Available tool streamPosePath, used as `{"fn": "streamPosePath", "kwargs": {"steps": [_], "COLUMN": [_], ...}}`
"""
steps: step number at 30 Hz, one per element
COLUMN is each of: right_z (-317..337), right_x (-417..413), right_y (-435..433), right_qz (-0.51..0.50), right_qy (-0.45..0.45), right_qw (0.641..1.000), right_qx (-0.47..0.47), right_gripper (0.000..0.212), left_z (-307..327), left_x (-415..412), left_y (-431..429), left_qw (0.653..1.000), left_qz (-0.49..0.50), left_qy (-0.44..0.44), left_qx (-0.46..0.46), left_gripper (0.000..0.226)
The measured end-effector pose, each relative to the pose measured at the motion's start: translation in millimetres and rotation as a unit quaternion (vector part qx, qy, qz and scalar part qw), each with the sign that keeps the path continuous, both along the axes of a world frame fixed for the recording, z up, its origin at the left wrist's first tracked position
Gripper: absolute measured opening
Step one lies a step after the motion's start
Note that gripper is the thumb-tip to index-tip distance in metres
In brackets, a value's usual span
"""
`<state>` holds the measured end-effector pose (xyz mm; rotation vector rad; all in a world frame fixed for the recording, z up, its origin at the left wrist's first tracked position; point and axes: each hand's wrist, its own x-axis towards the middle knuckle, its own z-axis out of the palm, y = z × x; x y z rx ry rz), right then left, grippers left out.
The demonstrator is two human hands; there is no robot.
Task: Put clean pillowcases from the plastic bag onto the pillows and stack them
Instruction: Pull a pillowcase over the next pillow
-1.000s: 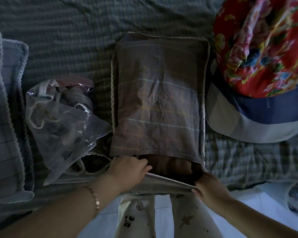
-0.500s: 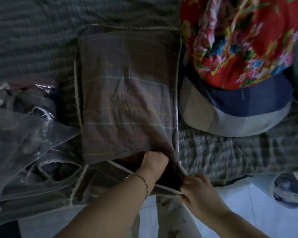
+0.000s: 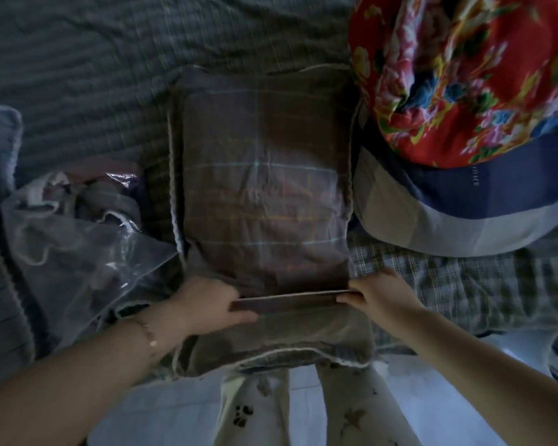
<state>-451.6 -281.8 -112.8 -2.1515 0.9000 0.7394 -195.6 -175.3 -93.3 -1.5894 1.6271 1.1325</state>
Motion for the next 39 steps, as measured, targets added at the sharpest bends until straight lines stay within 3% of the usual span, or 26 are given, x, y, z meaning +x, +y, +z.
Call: {"fn": "streamPosePath", "kwargs": {"steps": [3, 6, 8, 10, 13, 15, 17, 19, 22, 24, 26, 28, 30, 39], "right_z": [-21.1, -42.5, -45.7, -38.1, -18.5, -9.2, -4.2, -3.7, -5.8, -9.8, -12.9, -15.7, -17.1, 3.6], "right_x": [18.8, 31.2, 33.0, 36.4, 56.8, 78.2, 99.9, 128.7, 169.5, 184.0, 193.3, 198.0, 201.8, 213.4], "right_y": [5.3, 22.6, 38.6, 57.5, 91.5, 115.7, 132.5, 144.1, 154.1, 155.5, 151.6, 147.3, 144.4, 149.9], "right_qz": [-0.015, -0.062, -0.106, -0.199, -0.275, -0.247, -0.200, -0.127, -0.069, -0.053, -0.057, -0.073, -0.108, -0.307], "right_qy": [0.102, 0.239, 0.279, 0.230, 0.118, 0.027, -0.066, -0.110, -0.160, -0.171, -0.147, -0.113, -0.106, -0.133], "right_qw": [0.995, 0.968, 0.954, 0.952, 0.948, 0.961, 0.976, 0.986, 0.984, 0.984, 0.987, 0.991, 0.988, 0.942], "right_qx": [0.003, 0.036, 0.037, -0.023, -0.111, -0.118, -0.061, 0.016, 0.026, 0.009, 0.007, -0.004, -0.008, -0.018], "right_gripper": [0.032, 0.031, 0.041, 0.050, 0.049, 0.035, 0.028, 0.030, 0.037, 0.041, 0.044, 0.044, 0.041, 0.020], "left_z": [3.8, -6.3, -14.2, -25.1, -34.9, -42.0, -46.1, -51.5, -59.0, -59.4, -58.8, -52.6, -46.0, -38.2], "left_x": [53.2, 76.8, 77.8, 75.7, 65.5, 59.5, 53.4, 53.5, 59.0, 63.2, 69.0, 73.4, 76.6, 73.7], "left_y": [38.8, 70.0, 82.4, 88.9, 87.0, 88.8, 86.5, 85.5, 83.2, 79.9, 78.8, 78.4, 78.8, 77.5], "left_qw": [0.991, 0.955, 0.927, 0.903, 0.887, 0.874, 0.840, 0.795, 0.752, 0.746, 0.716, 0.641, 0.575, 0.564], "left_qz": [0.040, 0.223, 0.334, 0.392, 0.448, 0.483, 0.542, 0.605, 0.657, 0.663, 0.692, 0.752, 0.791, 0.794], "left_qy": [-0.040, -0.080, -0.094, -0.059, -0.037, -0.027, 0.005, 0.028, 0.030, 0.040, 0.077, 0.152, 0.209, 0.224], "left_qx": [-0.124, -0.179, -0.143, -0.167, -0.106, -0.042, -0.020, -0.033, -0.051, -0.050, -0.045, -0.023, 0.009, 0.000], "left_gripper": [0.033, 0.017, 0.037, 0.050, 0.043, 0.041, 0.045, 0.054, 0.050, 0.032, 0.021, 0.006, 0.008, 0.019]}}
